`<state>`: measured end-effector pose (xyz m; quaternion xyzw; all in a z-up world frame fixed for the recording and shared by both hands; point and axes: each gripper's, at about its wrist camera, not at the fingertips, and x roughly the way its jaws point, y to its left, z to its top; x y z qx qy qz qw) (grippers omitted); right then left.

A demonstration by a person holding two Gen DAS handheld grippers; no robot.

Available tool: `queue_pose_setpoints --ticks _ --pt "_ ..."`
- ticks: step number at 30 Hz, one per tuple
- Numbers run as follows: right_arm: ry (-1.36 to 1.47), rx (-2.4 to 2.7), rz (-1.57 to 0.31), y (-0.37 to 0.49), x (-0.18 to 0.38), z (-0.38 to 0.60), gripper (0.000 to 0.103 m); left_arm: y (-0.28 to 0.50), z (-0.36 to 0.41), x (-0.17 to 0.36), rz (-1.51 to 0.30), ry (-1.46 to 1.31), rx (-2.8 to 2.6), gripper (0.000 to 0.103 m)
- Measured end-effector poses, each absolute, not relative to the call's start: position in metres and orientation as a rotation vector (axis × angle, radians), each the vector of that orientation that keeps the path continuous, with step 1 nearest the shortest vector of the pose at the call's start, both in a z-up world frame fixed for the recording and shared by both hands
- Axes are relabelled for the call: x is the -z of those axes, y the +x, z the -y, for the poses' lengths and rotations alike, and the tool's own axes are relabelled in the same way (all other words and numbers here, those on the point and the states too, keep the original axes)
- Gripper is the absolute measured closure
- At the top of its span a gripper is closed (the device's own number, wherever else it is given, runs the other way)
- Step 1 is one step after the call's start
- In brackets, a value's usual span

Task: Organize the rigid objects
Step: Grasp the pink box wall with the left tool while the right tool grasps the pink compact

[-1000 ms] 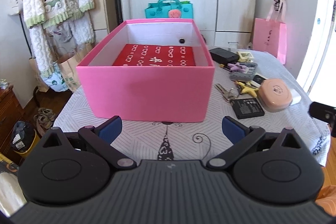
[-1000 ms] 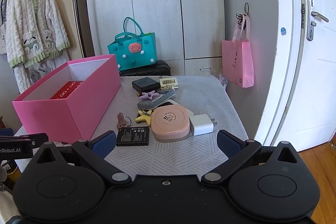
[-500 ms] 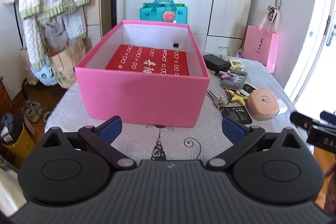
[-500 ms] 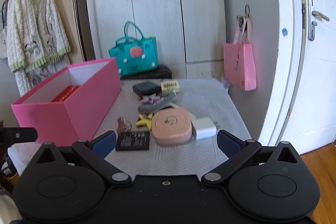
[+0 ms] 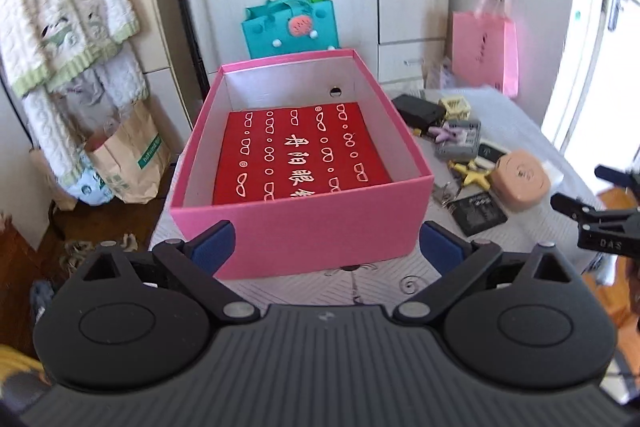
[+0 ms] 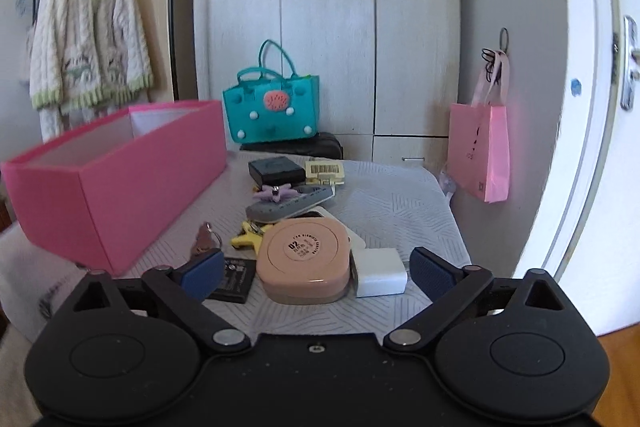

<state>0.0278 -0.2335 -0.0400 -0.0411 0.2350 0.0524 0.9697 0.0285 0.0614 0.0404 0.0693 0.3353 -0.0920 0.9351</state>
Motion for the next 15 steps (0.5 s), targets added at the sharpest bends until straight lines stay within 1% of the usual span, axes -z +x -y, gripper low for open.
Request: queue_pose_setpoints --ticks 2,5,7,10,15 --pt "-0.105 -0.134 -0.484 0.035 0.045 0.231 0.008 0.036 -0.064 -0.043 -0.696 0.159 0.189 0.006" --pt "-0.096 -0.164 -0.495 0.045 0.05 0.23 0.01 0.042 -0.069 -0.053 -0.662 0.188 0.162 0.006" --pt "-0.09 -0.163 -0.512 0.053 0.053 0.231 0.011 0.046 -0.075 -0.062 -0.659 0.157 0.19 0.006" --pt "-0.099 -0.158 -0.534 0.063 0.057 0.231 0.011 0.058 -0.083 -0.07 -0.678 0.119 0.233 0.006" --pt "-0.113 -0.171 -0.573 0.076 0.06 0.229 0.015 0.094 -0.096 -0.068 -0.741 0.111 0.198 0.006"
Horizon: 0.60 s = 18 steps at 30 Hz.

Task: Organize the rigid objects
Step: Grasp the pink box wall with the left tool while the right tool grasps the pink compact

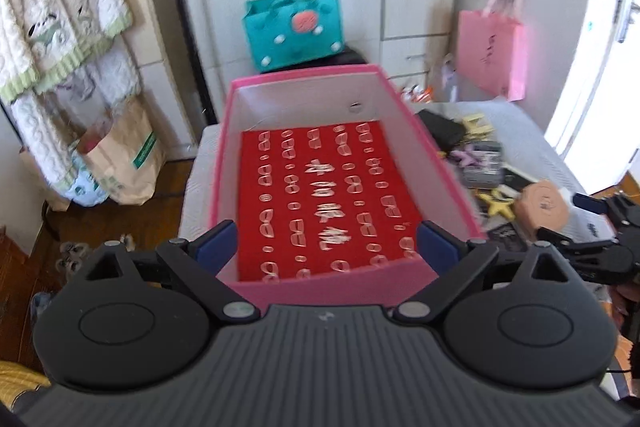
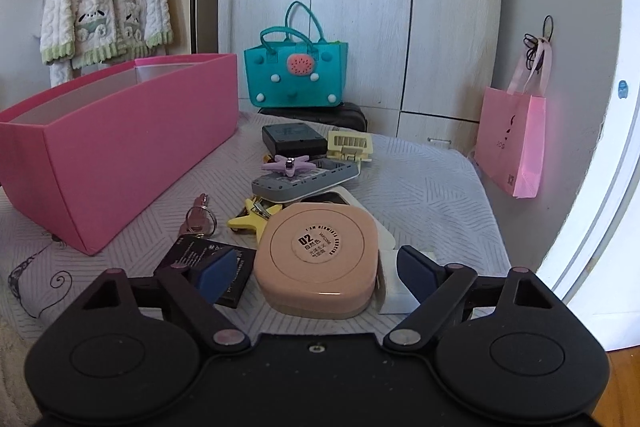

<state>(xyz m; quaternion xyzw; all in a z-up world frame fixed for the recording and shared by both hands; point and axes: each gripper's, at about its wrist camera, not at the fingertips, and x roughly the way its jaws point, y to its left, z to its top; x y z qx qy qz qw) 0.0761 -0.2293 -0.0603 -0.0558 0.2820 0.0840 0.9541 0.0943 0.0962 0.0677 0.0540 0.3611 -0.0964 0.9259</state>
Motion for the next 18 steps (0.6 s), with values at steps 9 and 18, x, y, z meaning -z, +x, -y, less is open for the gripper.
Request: queue_pose_setpoints --ticks 9,18 --pt "-0.211 -0.14 -0.602 0.097 0.069 0.217 0.019 0.157 -0.136 -0.053 -0.807 0.079 0.128 0.04" --pt "-0.285 -0.133 -0.611 0.1 0.069 0.208 0.022 0.187 -0.143 -0.022 -0.853 0.072 0.099 0.047"
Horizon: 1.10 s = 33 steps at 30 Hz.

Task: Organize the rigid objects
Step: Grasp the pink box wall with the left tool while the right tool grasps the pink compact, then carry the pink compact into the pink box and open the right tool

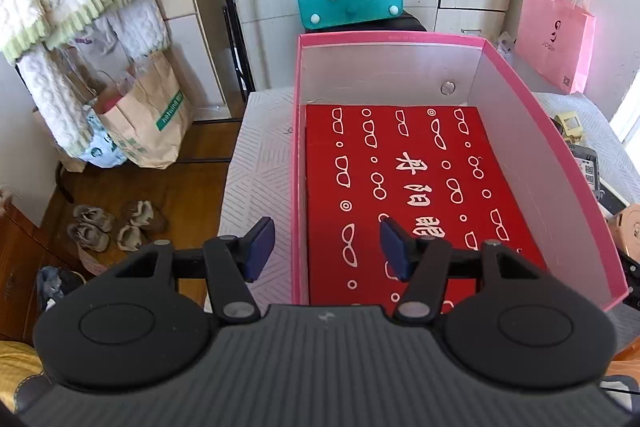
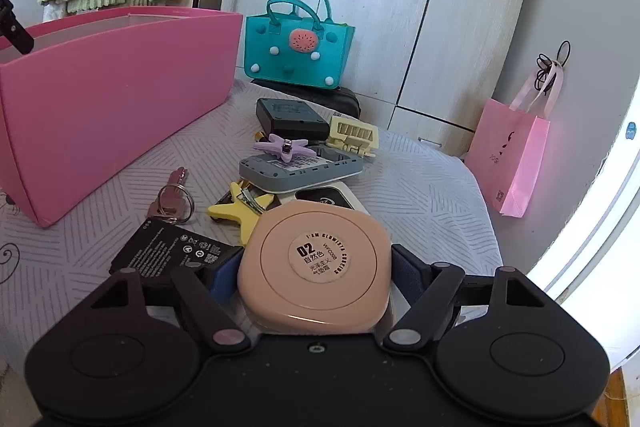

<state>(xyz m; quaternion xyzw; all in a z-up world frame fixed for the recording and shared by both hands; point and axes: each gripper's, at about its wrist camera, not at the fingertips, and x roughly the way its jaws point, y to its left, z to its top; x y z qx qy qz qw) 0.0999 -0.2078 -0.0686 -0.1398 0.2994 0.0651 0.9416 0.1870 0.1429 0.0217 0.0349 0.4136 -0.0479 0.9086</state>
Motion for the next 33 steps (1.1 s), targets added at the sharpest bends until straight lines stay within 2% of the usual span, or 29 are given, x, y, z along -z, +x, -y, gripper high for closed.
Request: queue_pose_setpoints --ticks 1,3,5,8,10,17,28,33 --pt "-0.278 -0.141 -0.612 0.1 0.067 0.208 0.022 0.189 -0.143 -0.021 -0.845 0.075 0.094 0.051" --pt "-0.236 -0.153 -0.59 0.098 0.062 0.211 0.022 0.193 -0.143 -0.02 -0.838 0.075 0.1 0.068" --pt "-0.215 -0.174 -0.58 0.097 0.057 0.213 0.022 0.196 -0.145 -0.018 -0.843 0.06 0.101 0.078" --pt "-0.208 -0.169 -0.576 0.098 0.052 0.212 0.022 0.2 -0.146 -0.015 -0.818 0.084 0.073 0.091" --pt "-0.214 -0.177 -0.571 0.099 0.047 0.211 0.022 0.204 -0.148 -0.014 -0.809 0.081 0.067 0.095" --pt "-0.203 -0.242 -0.563 0.106 0.019 0.204 0.023 0.223 -0.152 -0.006 -0.819 0.072 0.063 0.1" --pt "-0.267 -0.539 -0.505 0.131 -0.064 0.136 0.022 0.223 -0.152 0.006 -0.813 0.047 0.062 0.1" --pt "-0.24 -0.664 -0.587 0.17 -0.085 0.094 0.022 0.219 -0.151 0.006 -0.782 0.061 0.066 0.1"
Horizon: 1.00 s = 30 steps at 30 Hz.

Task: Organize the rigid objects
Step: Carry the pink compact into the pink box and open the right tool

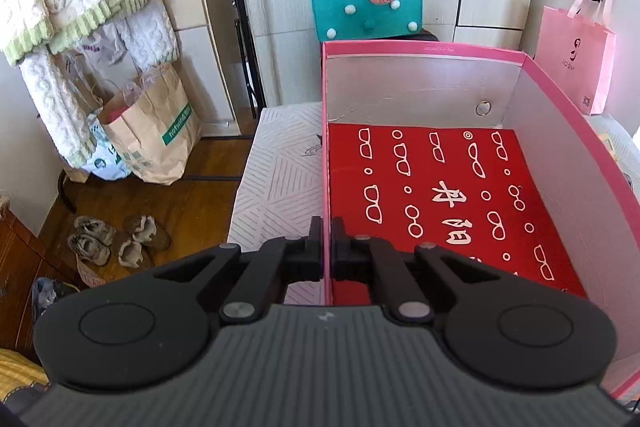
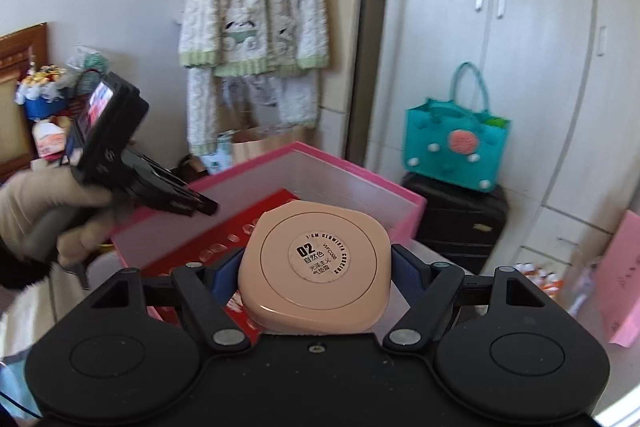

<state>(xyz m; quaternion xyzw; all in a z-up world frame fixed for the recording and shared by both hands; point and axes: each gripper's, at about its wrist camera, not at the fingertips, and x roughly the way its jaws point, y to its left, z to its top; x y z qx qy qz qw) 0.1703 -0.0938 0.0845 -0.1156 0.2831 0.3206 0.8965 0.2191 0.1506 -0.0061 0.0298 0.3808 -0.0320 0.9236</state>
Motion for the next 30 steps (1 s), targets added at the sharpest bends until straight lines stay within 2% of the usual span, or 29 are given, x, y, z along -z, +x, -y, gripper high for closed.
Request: queue_pose_setpoints --ticks 6,14,21,30 --pt "-0.18 -0.708 -0.801 0.237 -0.078 0.036 0.023 0.216 -0.153 0.005 -0.757 0.052 0.066 0.101" --pt "-0.138 -0.696 -1.016 0.306 -0.027 -0.024 0.023 0.215 -0.153 0.004 -0.727 0.046 0.064 0.101" --pt "-0.11 -0.612 -1.051 0.341 0.009 -0.044 0.023 0.212 -0.158 0.004 -0.697 0.022 0.075 0.101" --pt "-0.111 -0.614 -1.078 0.354 0.026 -0.045 0.024 0.213 -0.158 0.004 -0.693 0.013 0.081 0.101"
